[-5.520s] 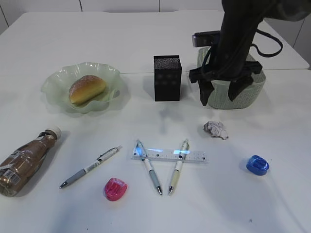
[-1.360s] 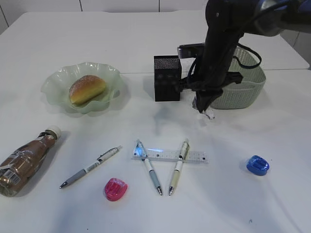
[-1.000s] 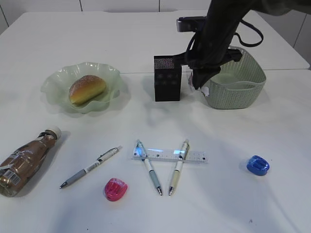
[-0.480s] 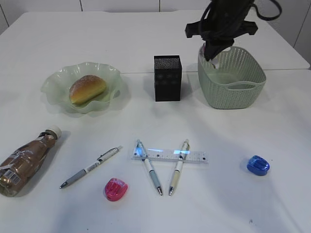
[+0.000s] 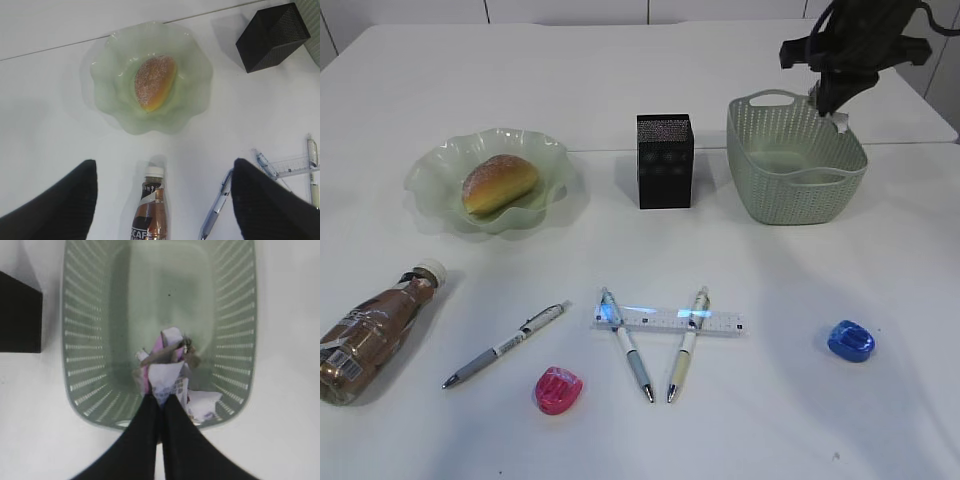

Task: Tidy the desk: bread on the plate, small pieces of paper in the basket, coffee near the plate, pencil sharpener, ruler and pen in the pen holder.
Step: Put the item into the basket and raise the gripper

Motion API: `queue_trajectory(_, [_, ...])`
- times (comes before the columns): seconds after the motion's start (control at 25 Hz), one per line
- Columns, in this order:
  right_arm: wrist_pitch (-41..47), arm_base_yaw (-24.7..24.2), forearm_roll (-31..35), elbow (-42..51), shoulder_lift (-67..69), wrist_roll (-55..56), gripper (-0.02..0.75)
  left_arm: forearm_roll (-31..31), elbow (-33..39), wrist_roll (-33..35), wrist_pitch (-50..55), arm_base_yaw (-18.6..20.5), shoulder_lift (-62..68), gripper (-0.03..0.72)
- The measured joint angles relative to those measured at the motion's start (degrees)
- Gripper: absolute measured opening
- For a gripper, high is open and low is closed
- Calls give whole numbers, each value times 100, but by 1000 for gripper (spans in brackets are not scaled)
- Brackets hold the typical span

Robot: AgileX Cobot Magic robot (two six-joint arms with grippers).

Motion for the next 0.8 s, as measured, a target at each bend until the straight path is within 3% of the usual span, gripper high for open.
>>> queue_trajectory(0.4, [-73, -44, -35, -40, 350, 0, 21, -69, 0, -46, 0, 0, 0, 592])
queue_trajectory(0.48, [-267, -48, -56, -40, 480, 0, 57, -78, 0, -46, 0, 0, 0, 592])
queue_trajectory(0.52, [-405, -48, -64, -40, 496, 0, 122, -78, 0, -46, 0, 0, 0, 592])
queue_trajectory(0.56, [-421, -48, -64, -40, 496, 0, 136, -78, 0, -46, 0, 0, 0, 592])
queue_trajectory(0.68, [-710, -48, -78, -43, 496, 0, 332, -78, 0, -46, 0, 0, 0, 592])
queue_trajectory(0.8, [-741, -48, -78, -43, 496, 0, 440, -81, 0, -49, 0, 0, 0, 592])
